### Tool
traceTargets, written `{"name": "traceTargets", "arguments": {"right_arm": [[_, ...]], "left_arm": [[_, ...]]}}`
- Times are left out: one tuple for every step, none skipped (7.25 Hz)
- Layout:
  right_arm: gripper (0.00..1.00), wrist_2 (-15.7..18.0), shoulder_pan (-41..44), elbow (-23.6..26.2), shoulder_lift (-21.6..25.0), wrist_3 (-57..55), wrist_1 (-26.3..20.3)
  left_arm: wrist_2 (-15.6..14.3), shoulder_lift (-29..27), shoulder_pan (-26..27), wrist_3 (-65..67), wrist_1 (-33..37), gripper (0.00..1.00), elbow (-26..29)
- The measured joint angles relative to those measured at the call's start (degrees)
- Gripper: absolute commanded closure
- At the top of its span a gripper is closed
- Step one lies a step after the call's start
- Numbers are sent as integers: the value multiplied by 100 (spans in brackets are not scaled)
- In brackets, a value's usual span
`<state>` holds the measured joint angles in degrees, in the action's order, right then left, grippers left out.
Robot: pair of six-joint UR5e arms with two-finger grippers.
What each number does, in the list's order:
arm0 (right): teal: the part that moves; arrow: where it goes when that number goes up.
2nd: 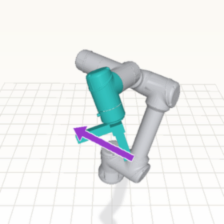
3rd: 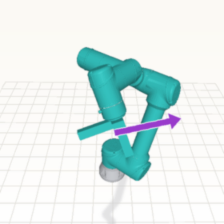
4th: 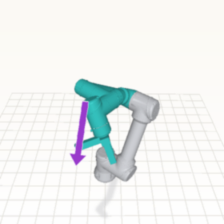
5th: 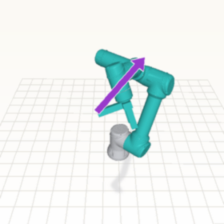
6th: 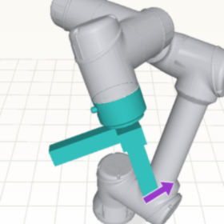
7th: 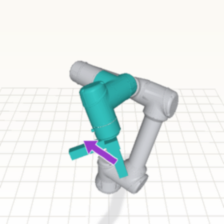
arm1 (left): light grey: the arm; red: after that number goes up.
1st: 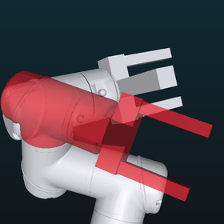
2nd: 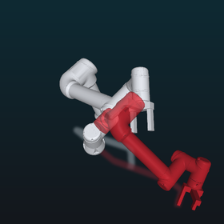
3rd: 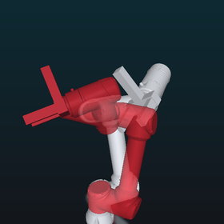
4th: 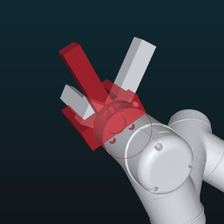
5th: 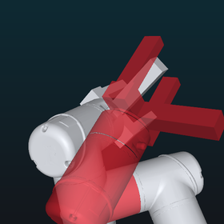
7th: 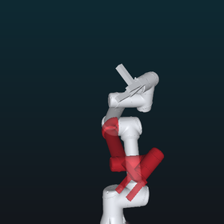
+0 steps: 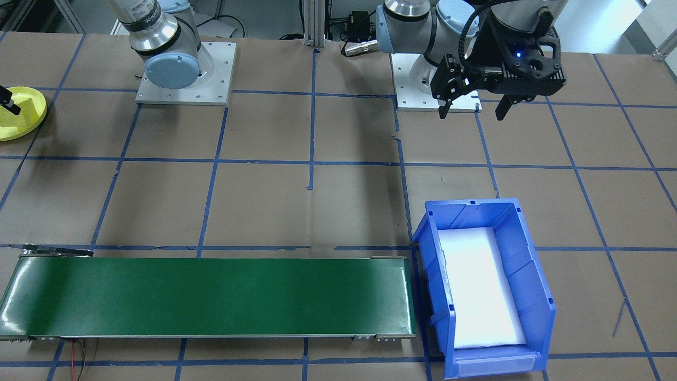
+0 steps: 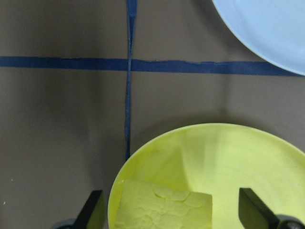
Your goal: Move block left to right into plate
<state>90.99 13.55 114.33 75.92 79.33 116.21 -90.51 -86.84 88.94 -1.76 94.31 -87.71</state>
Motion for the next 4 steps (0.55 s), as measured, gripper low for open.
{"name": "traceTargets", "arguments": {"right_arm": [[0,180,10,-83,4,-8,21],[0,274,83,-172,27,-22,13],[0,303,285,-237,100,-10,-19],[0,311,683,-312,278,2,-52]], "left_arm": [[6,0,0,0,0,0,0],[11,0,0,0,0,0,-3],[16,1,0,0,0,0,-6],[21,1,0,0,0,0,-8]]}}
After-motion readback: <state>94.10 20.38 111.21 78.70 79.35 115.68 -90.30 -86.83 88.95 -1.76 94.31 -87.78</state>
